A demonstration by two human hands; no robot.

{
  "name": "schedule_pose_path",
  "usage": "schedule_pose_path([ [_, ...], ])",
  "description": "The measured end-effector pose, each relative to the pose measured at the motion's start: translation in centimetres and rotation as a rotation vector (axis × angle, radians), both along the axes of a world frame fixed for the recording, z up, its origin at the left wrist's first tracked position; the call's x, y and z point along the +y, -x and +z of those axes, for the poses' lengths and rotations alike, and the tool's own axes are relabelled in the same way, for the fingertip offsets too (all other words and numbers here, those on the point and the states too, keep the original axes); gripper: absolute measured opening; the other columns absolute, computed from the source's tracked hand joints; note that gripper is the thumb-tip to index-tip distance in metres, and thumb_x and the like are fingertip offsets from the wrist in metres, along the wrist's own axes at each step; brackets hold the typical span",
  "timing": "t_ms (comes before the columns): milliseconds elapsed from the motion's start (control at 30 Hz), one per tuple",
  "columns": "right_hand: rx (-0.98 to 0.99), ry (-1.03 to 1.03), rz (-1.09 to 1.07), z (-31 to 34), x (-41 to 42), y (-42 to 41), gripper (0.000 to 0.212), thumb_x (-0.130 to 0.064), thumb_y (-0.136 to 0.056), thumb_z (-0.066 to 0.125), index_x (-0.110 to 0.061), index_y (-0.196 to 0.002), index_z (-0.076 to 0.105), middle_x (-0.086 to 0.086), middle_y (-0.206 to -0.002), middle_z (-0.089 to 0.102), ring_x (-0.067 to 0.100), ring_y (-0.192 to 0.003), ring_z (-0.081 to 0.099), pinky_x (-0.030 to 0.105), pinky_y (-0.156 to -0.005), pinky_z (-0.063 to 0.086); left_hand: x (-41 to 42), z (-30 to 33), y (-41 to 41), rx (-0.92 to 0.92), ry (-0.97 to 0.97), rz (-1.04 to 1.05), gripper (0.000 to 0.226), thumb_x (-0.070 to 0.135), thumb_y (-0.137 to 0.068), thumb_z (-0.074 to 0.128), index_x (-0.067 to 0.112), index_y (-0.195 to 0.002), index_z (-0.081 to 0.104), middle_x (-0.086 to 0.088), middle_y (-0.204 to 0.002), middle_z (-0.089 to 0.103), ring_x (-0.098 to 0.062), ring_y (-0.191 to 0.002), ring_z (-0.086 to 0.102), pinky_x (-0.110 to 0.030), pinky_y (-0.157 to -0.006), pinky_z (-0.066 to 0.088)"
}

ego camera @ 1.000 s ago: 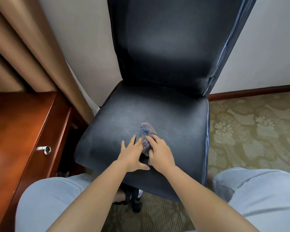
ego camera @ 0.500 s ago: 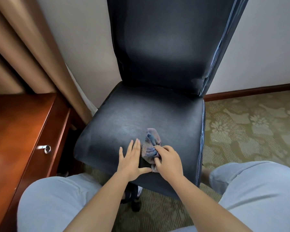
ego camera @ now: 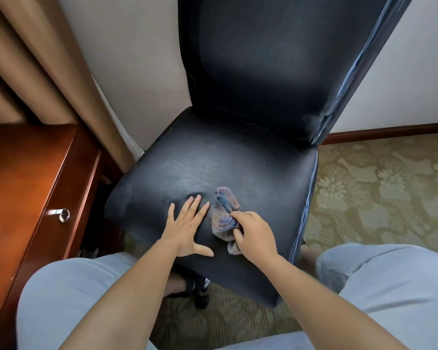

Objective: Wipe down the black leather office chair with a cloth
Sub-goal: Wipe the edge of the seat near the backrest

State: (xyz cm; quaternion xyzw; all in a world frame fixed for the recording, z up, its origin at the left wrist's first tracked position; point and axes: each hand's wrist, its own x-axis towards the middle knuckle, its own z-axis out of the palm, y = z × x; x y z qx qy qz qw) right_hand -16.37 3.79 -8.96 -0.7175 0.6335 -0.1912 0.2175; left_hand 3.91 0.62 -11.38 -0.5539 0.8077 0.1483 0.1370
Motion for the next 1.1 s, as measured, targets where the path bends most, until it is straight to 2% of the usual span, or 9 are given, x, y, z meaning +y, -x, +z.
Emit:
schedule_pose_path([
  [167,-0.131,0.041,-0.279,0.5,-1.2,0.3,0.028,-0.003,-0.084,0.050,-0.016,-0.105,0.063,0.006,-0.098,0.061,0.023,-0.089,0.054,0.027,-0.067,0.036,-1.1,0.2,-1.8,-0.025,0.005,-0.062,0.125,0.091,-0.048,0.032,0.031,-0.134,-0.035,0.004,-0.149,-0.036,-0.010,-0.132,-0.038,-0.055,-0.110,-0.016],
  [267,-0.158,0.008,-0.407,1.7,-2.5,0.6,0.027,-0.002,-0.085,0.043,-0.014,-0.103,0.059,0.001,-0.104,0.060,0.021,-0.097,0.049,0.031,-0.068,0.035,-1.9,0.6,-2.7,-0.071,0.007,-0.102,0.124,0.090,-0.054,0.039,0.031,-0.134,-0.034,0.004,-0.149,-0.037,-0.011,-0.134,-0.036,-0.056,-0.111,-0.016],
  [400,-0.176,-0.057,-0.412,2.9,-3.1,0.1,0.032,-0.006,-0.088,0.038,-0.017,-0.113,0.056,0.000,-0.107,0.060,0.023,-0.103,0.052,0.032,-0.074,0.040,-3.0,1.9,-3.8,-0.198,0.011,-0.156,0.122,0.085,-0.064,0.048,0.031,-0.142,-0.029,0.004,-0.145,-0.039,-0.012,-0.133,-0.035,-0.059,-0.110,-0.014],
  [533,-0.099,0.021,-0.318,3.2,-2.6,-0.7,0.039,-0.006,-0.084,0.031,-0.013,-0.112,0.058,0.003,-0.118,0.059,0.027,-0.102,0.050,0.034,-0.074,0.038,-3.4,3.7,-3.8,-0.267,0.010,-0.157,0.123,0.079,-0.065,0.058,0.031,-0.148,-0.019,0.000,-0.156,-0.024,-0.021,-0.144,-0.021,-0.058,-0.113,-0.007],
  [667,0.245,0.062,0.066,1.2,-1.2,-1.7,0.040,-0.022,-0.078,0.038,-0.013,-0.106,0.065,0.008,-0.107,0.059,0.031,-0.101,0.051,0.037,-0.075,0.040,-1.6,5.0,-3.8,-0.016,-0.081,0.014,0.095,0.038,-0.079,0.073,0.026,-0.152,0.014,-0.001,-0.161,0.001,-0.019,-0.148,0.002,-0.046,-0.118,0.010],
  [767,0.246,0.003,0.118,0.6,0.0,-3.1,0.049,-0.033,-0.079,0.038,-0.013,-0.118,0.059,0.007,-0.121,0.052,0.028,-0.115,0.045,0.039,-0.087,0.042,2.3,3.9,-3.0,0.309,-0.053,0.213,0.062,0.021,-0.091,0.060,0.021,-0.147,0.034,0.001,-0.159,0.014,-0.016,-0.147,0.008,-0.031,-0.117,0.015],
  [833,0.260,0.051,0.169,0.3,1.1,-3.5,0.047,-0.039,-0.079,0.042,-0.014,-0.115,0.061,0.007,-0.122,0.054,0.027,-0.115,0.048,0.040,-0.086,0.044,5.2,2.8,-1.4,0.381,0.016,0.273,0.055,0.015,-0.095,0.050,0.019,-0.147,0.034,0.002,-0.159,0.014,-0.017,-0.147,0.006,-0.033,-0.117,0.016],
  [967,0.314,0.148,0.266,-0.2,2.7,-3.2,0.023,-0.025,-0.078,0.065,-0.013,-0.097,0.065,0.006,-0.107,0.059,0.031,-0.099,0.055,0.040,-0.071,0.050,8.4,1.0,1.3,0.405,0.115,0.368,0.054,0.007,-0.096,0.039,0.018,-0.148,0.030,0.001,-0.160,0.012,-0.019,-0.147,0.003,-0.044,-0.117,0.016],
  [1100,0.184,0.157,0.381,0.3,3.9,-2.7,0.025,-0.006,-0.080,0.061,-0.009,-0.105,0.060,0.008,-0.105,0.059,0.031,-0.089,0.052,0.043,-0.072,0.050,10.1,0.2,1.4,0.590,0.170,0.526,0.046,0.010,-0.098,0.042,0.015,-0.144,0.039,0.001,-0.159,0.016,-0.016,-0.147,0.008,-0.034,-0.117,0.015],
])
